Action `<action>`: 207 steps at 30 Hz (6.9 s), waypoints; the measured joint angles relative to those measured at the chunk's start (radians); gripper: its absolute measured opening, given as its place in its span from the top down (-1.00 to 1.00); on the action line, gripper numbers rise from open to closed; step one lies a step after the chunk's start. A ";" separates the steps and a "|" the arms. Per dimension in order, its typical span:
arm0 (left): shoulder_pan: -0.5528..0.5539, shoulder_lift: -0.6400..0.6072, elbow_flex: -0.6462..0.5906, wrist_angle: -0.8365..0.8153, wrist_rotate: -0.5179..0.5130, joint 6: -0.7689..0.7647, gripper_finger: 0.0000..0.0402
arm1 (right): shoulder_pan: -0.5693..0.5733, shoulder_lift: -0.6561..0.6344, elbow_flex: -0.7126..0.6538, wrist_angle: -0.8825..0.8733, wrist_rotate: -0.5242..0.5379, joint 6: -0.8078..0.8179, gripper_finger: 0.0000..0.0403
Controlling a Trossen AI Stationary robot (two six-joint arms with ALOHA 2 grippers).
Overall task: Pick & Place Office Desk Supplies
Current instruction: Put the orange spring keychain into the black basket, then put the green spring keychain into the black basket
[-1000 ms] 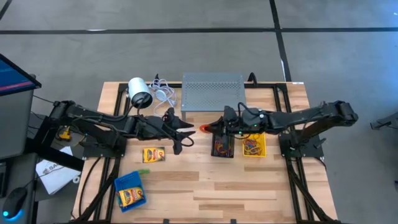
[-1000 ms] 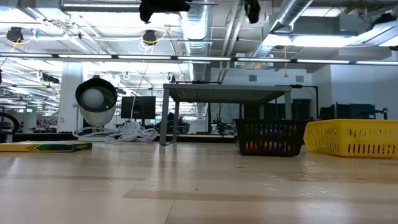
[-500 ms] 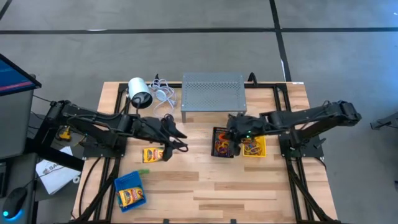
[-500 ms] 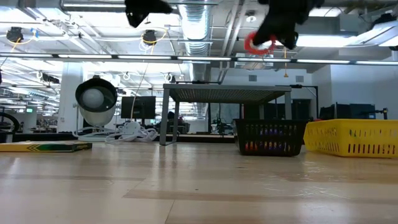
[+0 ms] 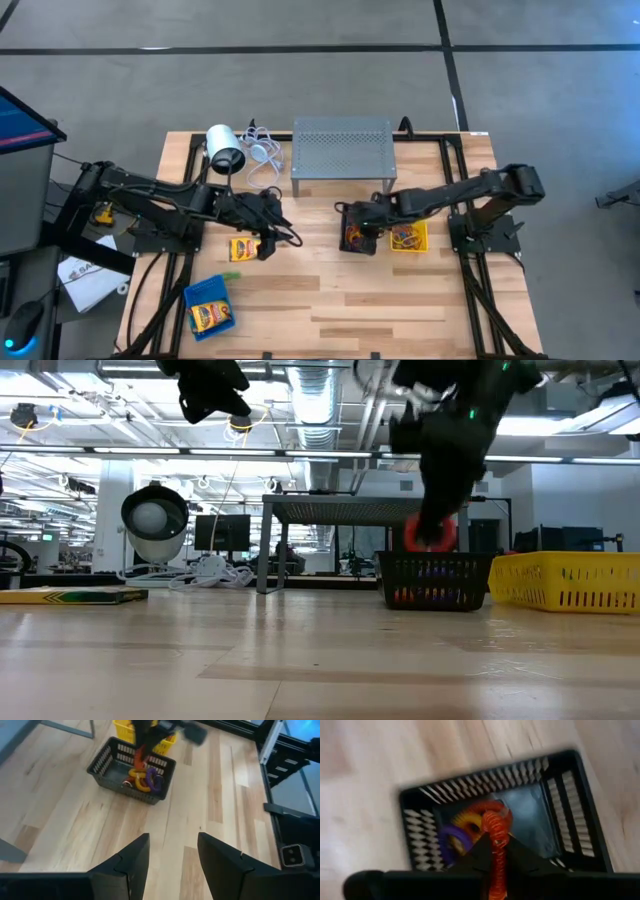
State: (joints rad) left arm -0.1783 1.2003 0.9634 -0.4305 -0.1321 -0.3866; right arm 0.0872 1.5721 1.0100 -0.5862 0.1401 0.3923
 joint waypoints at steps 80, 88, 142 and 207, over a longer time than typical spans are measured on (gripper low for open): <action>-0.274 0.551 0.000 -0.576 0.353 -0.119 0.19 | 0.019 -0.354 0.000 -0.005 -0.034 -0.045 -0.26; -0.274 0.574 -0.002 -0.529 0.302 -0.119 0.19 | 0.043 -0.354 0.000 -0.004 -0.034 -0.033 -0.26; -0.260 -0.038 -0.014 0.074 -0.398 0.091 0.98 | 0.103 -0.357 0.000 0.237 0.022 -0.070 -0.26; 0.034 0.036 -0.126 0.771 0.057 0.405 0.97 | 0.009 -0.022 0.129 0.797 -0.251 -0.174 0.64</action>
State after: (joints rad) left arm -0.1444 1.2361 0.8371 0.3408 -0.0751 0.0180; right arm 0.0959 1.5502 1.1389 0.2107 -0.1108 0.2183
